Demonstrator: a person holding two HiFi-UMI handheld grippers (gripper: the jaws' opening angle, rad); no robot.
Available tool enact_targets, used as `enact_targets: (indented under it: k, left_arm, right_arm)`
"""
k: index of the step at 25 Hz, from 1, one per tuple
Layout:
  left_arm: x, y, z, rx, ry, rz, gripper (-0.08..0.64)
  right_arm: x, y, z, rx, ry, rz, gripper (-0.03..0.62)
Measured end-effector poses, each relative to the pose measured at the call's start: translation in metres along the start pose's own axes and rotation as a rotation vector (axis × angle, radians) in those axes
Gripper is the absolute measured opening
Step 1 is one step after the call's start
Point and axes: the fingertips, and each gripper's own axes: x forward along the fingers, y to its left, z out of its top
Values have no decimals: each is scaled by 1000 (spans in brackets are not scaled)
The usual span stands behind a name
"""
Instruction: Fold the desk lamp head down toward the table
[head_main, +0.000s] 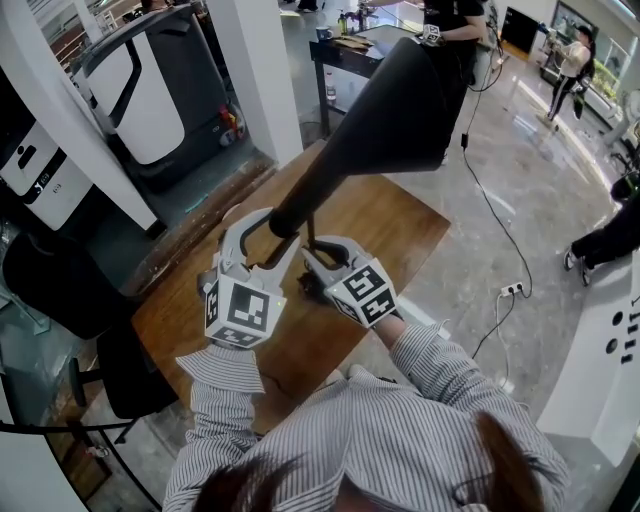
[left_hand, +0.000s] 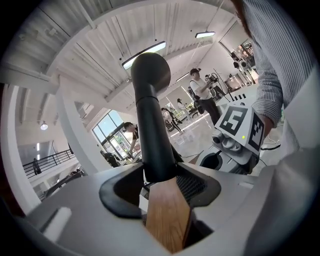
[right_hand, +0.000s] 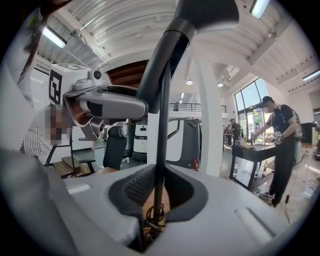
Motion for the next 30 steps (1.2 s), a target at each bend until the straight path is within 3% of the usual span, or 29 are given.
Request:
enact_targets:
  k: [24, 30]
  left_arm:
    - [-10, 10, 2, 169, 96, -18, 215]
    - [-10, 10, 1, 179, 95, -25, 216]
  right_arm:
    - [0, 0, -1, -7, -7, 2, 55]
    - [0, 1, 0, -8, -8, 4, 55]
